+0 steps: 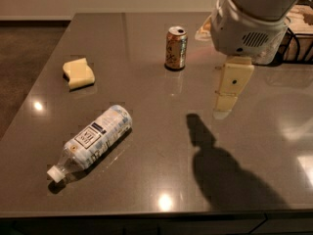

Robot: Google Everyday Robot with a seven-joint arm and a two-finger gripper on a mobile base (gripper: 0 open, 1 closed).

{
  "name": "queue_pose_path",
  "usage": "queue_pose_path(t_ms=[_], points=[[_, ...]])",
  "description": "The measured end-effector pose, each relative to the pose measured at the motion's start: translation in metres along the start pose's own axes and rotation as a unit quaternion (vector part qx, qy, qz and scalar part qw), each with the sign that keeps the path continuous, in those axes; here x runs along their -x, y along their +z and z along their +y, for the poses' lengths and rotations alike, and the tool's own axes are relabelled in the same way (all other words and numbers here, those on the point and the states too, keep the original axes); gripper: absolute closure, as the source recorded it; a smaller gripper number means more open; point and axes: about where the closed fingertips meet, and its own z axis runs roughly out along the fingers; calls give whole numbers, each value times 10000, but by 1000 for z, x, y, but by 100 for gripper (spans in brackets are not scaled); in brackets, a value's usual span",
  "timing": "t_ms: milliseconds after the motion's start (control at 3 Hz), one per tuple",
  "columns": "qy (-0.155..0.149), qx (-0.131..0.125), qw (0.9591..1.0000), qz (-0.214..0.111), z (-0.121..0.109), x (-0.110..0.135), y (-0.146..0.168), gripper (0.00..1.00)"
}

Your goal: Pick blue plastic bottle

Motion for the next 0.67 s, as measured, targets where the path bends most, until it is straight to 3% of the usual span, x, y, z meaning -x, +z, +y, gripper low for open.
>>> queue_pose_path(t_ms=[333,667], points=[[-571,419,9975,-41,3,37,36,0],[-1150,782,9902,-93,12,76,69,0]])
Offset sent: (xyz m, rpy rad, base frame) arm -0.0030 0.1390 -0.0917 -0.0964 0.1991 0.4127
